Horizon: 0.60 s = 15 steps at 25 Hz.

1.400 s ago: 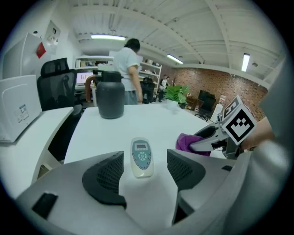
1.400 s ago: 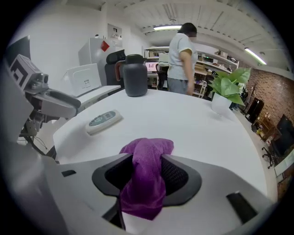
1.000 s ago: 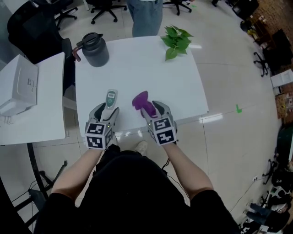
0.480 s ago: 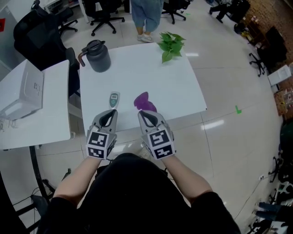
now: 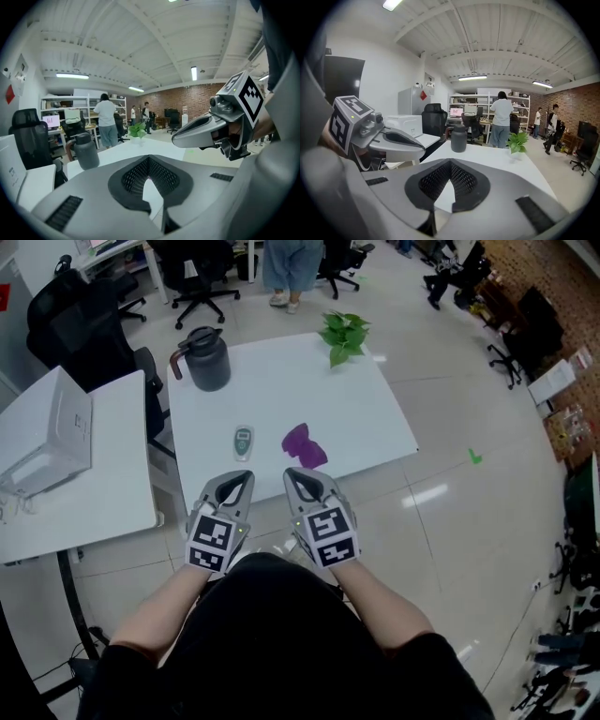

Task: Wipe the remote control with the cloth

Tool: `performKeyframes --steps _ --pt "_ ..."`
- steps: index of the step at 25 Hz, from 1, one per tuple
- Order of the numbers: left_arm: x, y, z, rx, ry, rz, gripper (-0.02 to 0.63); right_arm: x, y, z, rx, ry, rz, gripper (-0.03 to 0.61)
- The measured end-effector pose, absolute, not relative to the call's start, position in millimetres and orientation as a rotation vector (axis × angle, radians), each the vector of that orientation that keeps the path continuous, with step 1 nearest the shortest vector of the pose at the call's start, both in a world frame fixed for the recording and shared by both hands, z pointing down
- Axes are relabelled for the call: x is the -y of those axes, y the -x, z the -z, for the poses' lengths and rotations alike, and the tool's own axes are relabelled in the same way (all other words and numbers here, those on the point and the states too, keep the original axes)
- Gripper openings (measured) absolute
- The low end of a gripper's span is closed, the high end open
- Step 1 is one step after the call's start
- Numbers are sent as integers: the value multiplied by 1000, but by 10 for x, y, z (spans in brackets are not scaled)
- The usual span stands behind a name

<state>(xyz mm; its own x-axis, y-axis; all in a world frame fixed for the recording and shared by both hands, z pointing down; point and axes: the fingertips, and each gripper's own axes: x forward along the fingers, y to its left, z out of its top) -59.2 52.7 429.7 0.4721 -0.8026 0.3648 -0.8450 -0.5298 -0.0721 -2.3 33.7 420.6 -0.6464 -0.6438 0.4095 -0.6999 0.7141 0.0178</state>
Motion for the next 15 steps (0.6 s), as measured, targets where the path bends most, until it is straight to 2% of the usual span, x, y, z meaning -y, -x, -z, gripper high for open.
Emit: performKeyframes --steps 15 --pt "-707 528 -4198 1416 -2628 -514 0 -580 41 -4163 2520 -1055 -173 14"
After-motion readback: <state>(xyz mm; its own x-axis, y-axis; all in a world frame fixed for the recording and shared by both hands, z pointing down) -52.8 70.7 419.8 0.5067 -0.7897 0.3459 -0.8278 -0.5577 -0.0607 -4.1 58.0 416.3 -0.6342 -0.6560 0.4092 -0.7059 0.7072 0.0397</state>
